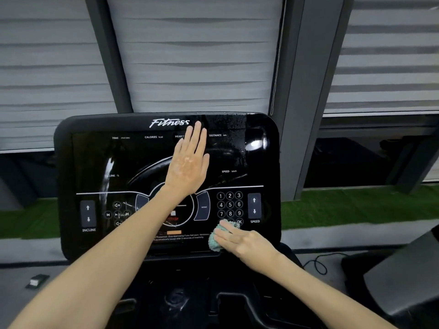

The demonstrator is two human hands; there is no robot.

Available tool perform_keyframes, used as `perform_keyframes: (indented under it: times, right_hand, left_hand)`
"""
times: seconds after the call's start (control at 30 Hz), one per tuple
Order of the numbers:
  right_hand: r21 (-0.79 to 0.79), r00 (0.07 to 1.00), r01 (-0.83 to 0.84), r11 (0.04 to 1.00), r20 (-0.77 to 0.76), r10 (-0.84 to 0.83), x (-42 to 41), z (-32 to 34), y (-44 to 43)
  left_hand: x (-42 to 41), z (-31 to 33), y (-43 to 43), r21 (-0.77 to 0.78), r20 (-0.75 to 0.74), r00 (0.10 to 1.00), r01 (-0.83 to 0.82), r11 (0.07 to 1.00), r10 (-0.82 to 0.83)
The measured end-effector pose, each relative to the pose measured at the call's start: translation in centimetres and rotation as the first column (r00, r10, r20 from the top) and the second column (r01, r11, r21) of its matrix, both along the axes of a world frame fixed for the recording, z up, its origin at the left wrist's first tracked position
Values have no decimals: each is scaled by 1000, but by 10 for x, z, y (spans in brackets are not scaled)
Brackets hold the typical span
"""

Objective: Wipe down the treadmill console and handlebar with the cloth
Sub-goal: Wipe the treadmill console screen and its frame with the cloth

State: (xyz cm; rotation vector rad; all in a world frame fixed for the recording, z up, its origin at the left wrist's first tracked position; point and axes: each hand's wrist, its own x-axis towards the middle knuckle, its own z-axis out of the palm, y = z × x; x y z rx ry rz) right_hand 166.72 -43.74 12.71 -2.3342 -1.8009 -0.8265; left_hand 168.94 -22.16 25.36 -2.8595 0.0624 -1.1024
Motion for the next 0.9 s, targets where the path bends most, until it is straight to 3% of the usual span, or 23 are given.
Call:
perform_keyframes:
  times: [0.2,0.33,0.47,0.6,0.7,0.8,0.9]
  right_hand:
    - [95,992,106,990,-80,-98,-1,-11,-35]
    - [69,994,107,992,5,-108,8,-15,-40]
    - [244,989,108,964,74,-129,27,37,-23]
    - [386,924,345,855,24,-383,72,123,-1]
    - [381,859,464,800,28,-511,106,180,8]
    - [346,865,436,830,91,-493,113,198,13]
    - [388,882,362,847,151,-446,92,176,10]
  left_hand:
    - [-3,3,10,54,10,1000,8,999,-9]
    - [-8,7,24,86,40,997,-75,994,71]
    - [-6,4,32,85,35,997,-66,994,63]
    - [-6,3,29,69,44,997,-65,995,62]
    - [-6,2,31,55,43,998,-53,997,51]
    - [-5,1,33,60,48,998,-50,997,47]
    - [-5,-1,31,66,58,997,-60,996,56]
